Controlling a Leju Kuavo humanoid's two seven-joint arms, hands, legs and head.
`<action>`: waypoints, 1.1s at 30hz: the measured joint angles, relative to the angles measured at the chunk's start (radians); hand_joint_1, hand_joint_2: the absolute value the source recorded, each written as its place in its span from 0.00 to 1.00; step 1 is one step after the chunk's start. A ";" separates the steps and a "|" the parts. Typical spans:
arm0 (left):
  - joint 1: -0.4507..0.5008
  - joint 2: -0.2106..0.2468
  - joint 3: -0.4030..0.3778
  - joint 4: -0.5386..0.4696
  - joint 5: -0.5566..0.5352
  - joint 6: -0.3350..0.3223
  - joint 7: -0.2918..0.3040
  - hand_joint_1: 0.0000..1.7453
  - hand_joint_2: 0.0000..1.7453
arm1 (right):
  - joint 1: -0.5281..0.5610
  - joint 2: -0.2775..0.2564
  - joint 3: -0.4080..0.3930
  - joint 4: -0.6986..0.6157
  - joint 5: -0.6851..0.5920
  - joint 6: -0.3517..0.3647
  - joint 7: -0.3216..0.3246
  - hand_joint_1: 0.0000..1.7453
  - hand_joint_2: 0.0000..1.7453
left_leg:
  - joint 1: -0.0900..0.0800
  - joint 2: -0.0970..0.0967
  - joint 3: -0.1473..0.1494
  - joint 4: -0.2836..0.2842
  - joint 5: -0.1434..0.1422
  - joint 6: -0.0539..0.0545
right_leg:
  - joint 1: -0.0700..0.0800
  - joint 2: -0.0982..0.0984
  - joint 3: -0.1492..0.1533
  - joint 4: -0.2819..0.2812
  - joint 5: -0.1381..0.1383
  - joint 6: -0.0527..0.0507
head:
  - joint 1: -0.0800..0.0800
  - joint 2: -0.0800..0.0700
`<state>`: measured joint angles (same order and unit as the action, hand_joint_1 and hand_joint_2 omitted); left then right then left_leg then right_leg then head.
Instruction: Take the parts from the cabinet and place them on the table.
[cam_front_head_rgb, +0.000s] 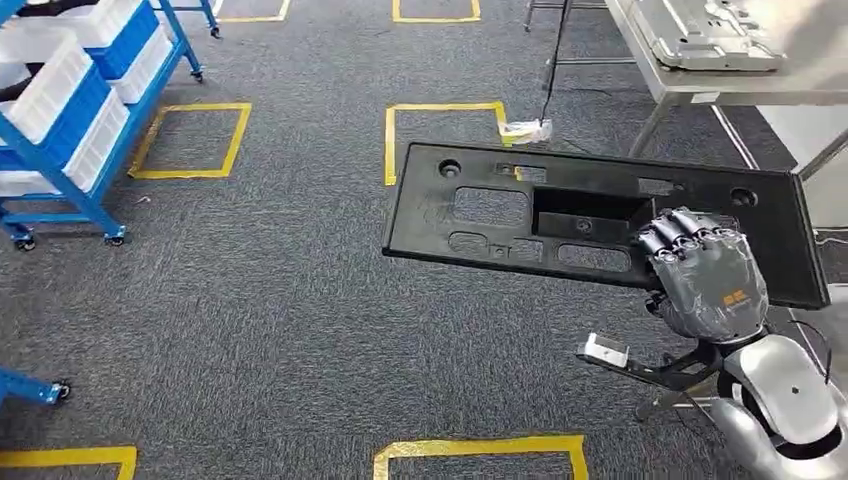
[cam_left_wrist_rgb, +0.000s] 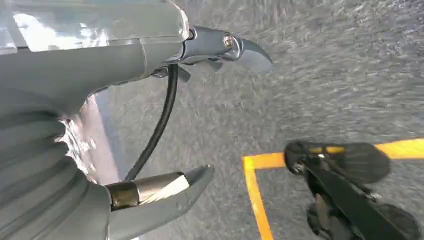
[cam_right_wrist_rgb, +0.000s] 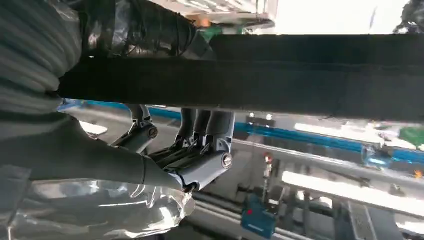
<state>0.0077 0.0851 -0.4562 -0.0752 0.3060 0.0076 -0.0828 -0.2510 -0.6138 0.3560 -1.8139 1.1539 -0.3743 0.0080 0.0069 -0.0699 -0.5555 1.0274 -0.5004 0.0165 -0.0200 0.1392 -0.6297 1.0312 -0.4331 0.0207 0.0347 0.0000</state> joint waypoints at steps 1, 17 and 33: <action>-0.001 0.001 -0.004 0.000 -0.002 0.000 -0.001 0.00 1.00 | 0.013 -0.006 -0.008 -0.008 0.002 0.003 0.002 1.00 1.00 | -0.002 0.013 0.003 -0.008 0.006 0.008 | 0.001 0.014 -0.001 -0.006 0.004 0.008 | 0.001 0.000; -0.010 0.001 -0.054 -0.002 -0.002 -0.008 -0.009 0.00 1.00 | 0.072 -0.039 -0.082 -0.062 0.003 0.049 0.011 1.00 1.00 | -0.013 0.198 0.032 -0.026 -0.007 -0.008 | 0.014 -0.159 0.029 -0.013 -0.022 -0.018 | 0.005 0.000; -0.010 -0.003 -0.064 -0.001 0.034 -0.007 -0.039 0.00 1.00 | 0.090 -0.040 -0.102 -0.039 0.006 0.079 0.019 1.00 1.00 | 0.002 0.034 0.001 -0.028 0.030 0.029 | 0.008 0.007 0.020 -0.005 -0.016 -0.002 | 0.003 0.000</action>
<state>-0.0025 0.0820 -0.5203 -0.0763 0.3403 0.0004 -0.1221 -0.1612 -0.6542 0.2540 -1.8524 1.1604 -0.2953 0.0271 0.0088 -0.0355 -0.5544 0.9991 -0.4700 0.0450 -0.0123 0.1463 -0.6100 1.0267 -0.4492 0.0187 0.0378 0.0000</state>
